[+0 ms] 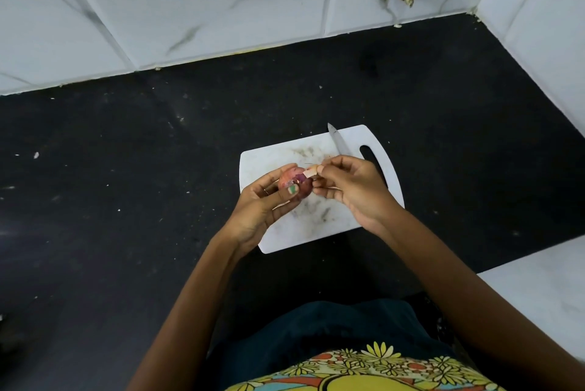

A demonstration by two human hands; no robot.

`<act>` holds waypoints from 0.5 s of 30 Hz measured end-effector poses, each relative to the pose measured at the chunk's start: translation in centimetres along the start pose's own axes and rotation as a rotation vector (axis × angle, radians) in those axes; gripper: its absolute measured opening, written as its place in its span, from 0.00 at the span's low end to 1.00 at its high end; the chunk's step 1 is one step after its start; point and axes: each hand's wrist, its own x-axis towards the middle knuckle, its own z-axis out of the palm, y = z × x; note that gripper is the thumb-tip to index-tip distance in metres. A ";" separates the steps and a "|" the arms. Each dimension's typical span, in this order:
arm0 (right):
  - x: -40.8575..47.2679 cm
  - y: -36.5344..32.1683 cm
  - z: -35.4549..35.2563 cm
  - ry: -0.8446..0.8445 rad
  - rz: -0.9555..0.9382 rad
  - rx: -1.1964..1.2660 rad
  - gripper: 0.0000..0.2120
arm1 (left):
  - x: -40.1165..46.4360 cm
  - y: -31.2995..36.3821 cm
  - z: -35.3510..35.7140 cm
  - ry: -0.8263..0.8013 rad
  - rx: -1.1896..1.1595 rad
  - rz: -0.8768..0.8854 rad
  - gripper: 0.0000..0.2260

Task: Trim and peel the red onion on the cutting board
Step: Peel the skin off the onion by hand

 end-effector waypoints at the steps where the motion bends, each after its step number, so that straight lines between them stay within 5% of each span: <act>1: 0.0 -0.1 0.0 -0.004 0.062 0.101 0.07 | 0.0 0.0 -0.1 -0.011 0.002 -0.002 0.21; 15: 0.0 0.4 0.0 -0.035 0.420 0.645 0.04 | 0.0 -0.2 -0.5 -0.057 -0.080 -0.047 0.21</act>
